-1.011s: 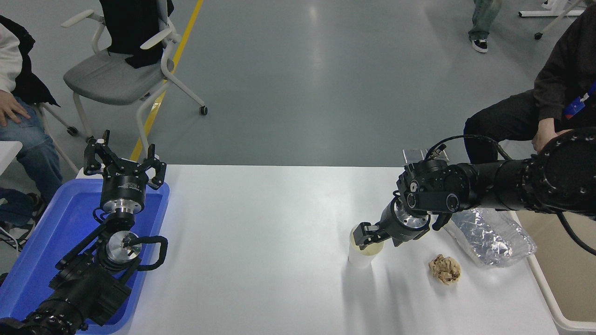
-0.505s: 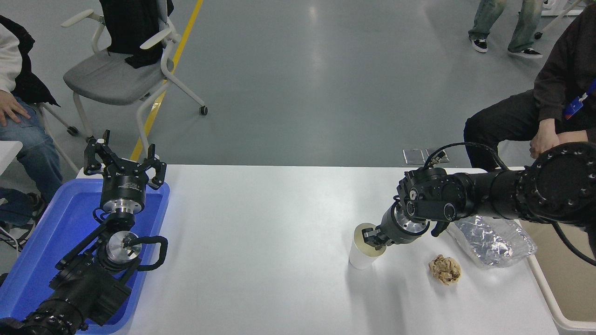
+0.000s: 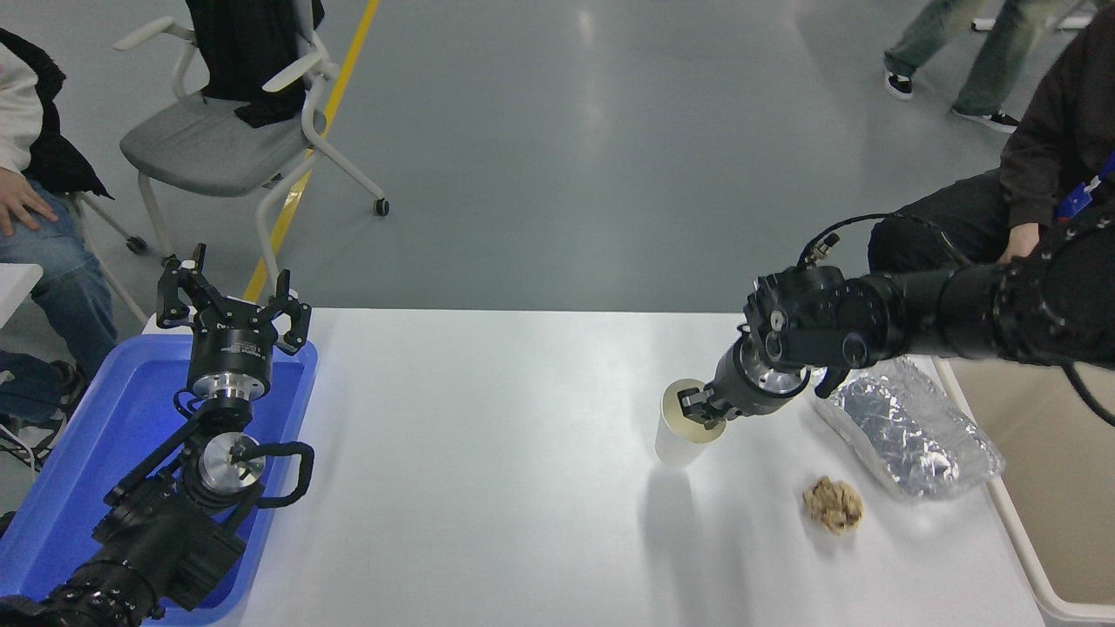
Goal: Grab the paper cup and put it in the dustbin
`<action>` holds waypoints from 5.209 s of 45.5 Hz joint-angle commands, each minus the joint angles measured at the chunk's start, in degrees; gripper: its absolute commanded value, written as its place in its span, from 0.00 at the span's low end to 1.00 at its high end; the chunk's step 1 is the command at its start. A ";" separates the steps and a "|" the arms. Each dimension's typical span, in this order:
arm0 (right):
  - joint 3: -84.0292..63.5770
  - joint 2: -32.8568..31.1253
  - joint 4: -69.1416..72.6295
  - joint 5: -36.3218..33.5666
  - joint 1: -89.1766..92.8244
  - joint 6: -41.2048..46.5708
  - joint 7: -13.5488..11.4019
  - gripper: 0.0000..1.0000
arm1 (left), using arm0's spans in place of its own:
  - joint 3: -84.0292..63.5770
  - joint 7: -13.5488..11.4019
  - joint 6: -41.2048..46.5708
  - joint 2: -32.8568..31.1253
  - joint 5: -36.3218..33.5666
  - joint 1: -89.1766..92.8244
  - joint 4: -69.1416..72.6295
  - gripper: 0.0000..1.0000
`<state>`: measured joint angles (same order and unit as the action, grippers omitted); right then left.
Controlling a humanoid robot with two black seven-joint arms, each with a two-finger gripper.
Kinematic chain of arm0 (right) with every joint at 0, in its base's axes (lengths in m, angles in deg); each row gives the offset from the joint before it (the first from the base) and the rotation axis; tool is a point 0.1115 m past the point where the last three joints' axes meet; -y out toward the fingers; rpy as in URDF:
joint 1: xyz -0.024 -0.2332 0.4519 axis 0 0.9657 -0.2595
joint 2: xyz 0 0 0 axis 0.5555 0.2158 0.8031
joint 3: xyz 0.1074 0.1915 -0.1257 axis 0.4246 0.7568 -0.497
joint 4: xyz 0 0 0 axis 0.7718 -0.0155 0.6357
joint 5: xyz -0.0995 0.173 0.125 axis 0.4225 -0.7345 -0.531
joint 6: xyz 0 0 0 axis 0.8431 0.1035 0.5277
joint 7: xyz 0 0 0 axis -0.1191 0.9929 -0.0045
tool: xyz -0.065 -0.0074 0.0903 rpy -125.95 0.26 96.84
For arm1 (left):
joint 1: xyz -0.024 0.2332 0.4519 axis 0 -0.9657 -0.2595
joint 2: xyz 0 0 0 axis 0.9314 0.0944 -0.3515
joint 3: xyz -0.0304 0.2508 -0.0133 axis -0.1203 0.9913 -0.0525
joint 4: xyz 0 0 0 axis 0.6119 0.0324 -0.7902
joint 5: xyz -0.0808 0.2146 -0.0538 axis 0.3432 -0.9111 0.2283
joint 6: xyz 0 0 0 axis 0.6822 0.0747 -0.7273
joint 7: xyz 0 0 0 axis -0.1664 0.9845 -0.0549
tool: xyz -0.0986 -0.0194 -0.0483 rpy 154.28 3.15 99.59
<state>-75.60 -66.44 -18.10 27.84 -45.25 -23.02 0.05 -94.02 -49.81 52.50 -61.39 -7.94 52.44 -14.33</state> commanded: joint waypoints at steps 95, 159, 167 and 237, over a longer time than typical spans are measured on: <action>0.38 -42.08 -24.65 32.52 18.26 -5.83 2.11 0.00 | 0.00 0.02 -0.02 -0.08 0.00 0.11 0.01 0.99; 38.09 -27.40 -45.84 26.81 58.09 -25.44 1.41 1.00 | 0.09 0.02 -0.02 -0.16 0.00 0.20 0.01 0.99; 37.74 -29.24 -37.77 26.81 53.71 -25.35 1.32 1.00 | 0.09 0.02 -0.02 -0.16 0.00 0.20 0.01 0.99; -7.26 -1.30 22.89 -16.35 -30.15 6.99 0.35 1.00 | 0.09 0.02 -0.02 -0.08 0.00 0.11 -0.08 0.99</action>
<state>-83.01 -71.33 3.31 16.51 -69.60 -20.44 0.68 -93.93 -49.79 52.49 -61.47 -7.95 52.55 -14.41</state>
